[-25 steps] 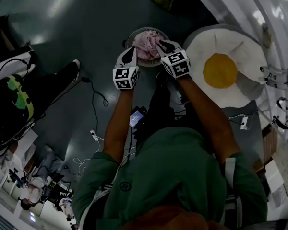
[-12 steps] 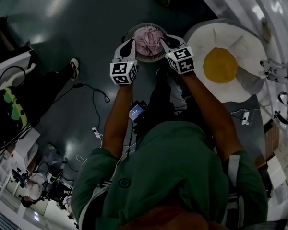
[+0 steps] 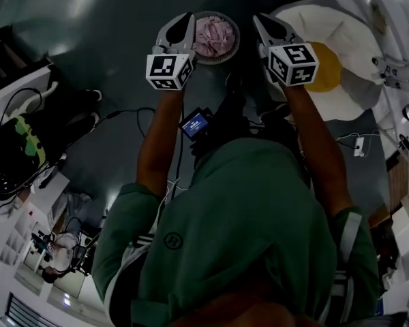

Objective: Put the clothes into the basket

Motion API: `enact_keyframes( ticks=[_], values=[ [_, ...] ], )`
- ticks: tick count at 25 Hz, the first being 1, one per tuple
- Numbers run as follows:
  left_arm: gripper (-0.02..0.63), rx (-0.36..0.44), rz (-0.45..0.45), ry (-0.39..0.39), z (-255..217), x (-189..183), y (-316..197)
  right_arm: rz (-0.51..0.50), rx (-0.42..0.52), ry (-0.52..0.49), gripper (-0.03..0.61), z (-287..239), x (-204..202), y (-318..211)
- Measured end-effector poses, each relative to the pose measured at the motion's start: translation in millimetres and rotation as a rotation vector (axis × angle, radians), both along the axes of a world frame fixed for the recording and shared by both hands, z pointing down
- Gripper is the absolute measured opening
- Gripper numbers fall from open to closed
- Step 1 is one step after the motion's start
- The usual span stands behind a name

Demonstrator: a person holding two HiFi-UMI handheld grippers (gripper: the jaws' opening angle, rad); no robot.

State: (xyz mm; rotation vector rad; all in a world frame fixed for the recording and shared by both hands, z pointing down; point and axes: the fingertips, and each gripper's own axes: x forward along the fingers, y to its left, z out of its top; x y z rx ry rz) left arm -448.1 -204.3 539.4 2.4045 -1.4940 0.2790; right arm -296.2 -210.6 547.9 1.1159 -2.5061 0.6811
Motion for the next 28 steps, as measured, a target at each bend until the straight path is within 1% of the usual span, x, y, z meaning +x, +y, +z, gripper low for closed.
enact_keyframes(
  ticks=[5, 8, 10, 13, 17, 18, 20, 22, 24, 28],
  values=[
    [0.005, 0.080, 0.082, -0.028, -56, 36, 6, 0.015, 0.086, -0.052, 0.003, -70, 49, 16],
    [0.005, 0.112, 0.130, -0.044, -79, 71, 14, 0.056, 0.146, -0.074, 0.003, -103, 95, 31],
    [0.005, 0.124, 0.165, -0.056, -90, 96, 22, 0.093, 0.178, -0.079, 0.003, -119, 129, 42],
    [0.005, 0.114, 0.218, -0.072, -100, 128, 39, 0.159, 0.195, -0.079, 0.003, -134, 176, 66],
    [0.005, 0.121, 0.330, -0.077, -112, 175, 57, 0.296, 0.223, -0.039, 0.003, -148, 247, 104],
    [0.005, 0.115, 0.361, -0.080, -113, 190, 68, 0.331, 0.218, -0.025, 0.003, -145, 268, 120],
    [0.005, 0.082, 0.424, -0.090, -109, 229, 104, 0.388, 0.175, 0.000, 0.003, -129, 315, 164],
    [0.005, 0.039, 0.507, -0.097, -95, 279, 137, 0.443, 0.108, 0.024, 0.003, -97, 367, 208],
    [0.005, -0.011, 0.611, -0.096, -71, 329, 159, 0.505, 0.025, 0.031, 0.003, -57, 411, 245],
    [0.005, -0.132, 0.841, -0.078, -27, 415, 218, 0.604, -0.130, 0.025, 0.004, 9, 462, 326]
  ],
)
